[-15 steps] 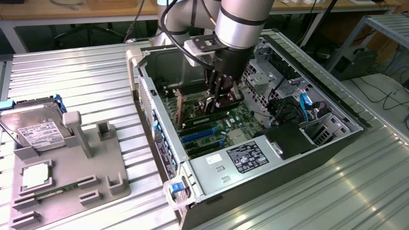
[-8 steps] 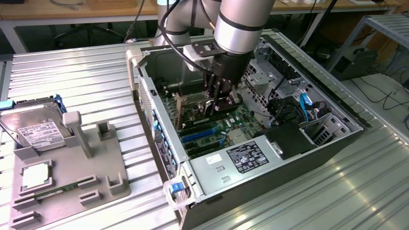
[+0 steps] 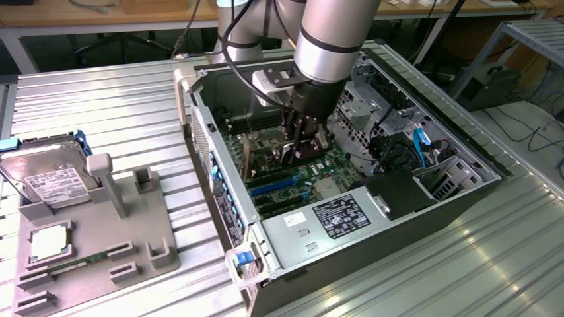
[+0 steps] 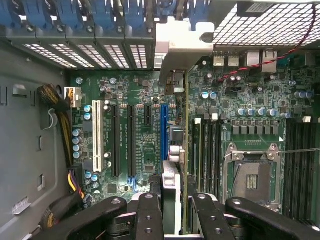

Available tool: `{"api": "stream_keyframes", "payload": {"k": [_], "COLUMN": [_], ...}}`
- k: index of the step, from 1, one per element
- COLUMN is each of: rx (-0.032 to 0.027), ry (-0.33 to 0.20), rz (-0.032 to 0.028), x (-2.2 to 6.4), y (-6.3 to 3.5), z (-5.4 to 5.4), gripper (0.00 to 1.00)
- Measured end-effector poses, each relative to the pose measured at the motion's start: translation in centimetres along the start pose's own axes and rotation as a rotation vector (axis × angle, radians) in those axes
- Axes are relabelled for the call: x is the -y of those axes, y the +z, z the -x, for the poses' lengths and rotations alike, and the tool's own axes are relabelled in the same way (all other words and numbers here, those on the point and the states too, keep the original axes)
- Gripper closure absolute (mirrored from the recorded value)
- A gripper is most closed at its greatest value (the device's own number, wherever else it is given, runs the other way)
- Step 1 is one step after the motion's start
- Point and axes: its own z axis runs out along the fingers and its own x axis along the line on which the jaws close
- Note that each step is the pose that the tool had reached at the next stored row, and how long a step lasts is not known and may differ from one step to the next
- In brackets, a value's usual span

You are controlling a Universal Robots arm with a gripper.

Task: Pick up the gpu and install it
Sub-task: 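Insert the gpu into the slot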

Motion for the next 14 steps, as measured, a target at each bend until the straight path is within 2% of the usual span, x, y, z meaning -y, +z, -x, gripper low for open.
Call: {"api": "stream_keyframes", "payload": {"k": [7, 14], "rx": [0.0003, 0.0008], "ry": [0.0, 0.0], "rz": [-0.0001, 0.0001], "x": [-0.42, -0.43], "y": [0.51, 1.02], "z": [-0.04, -0.15], "gripper": [0.72, 0.72]}}
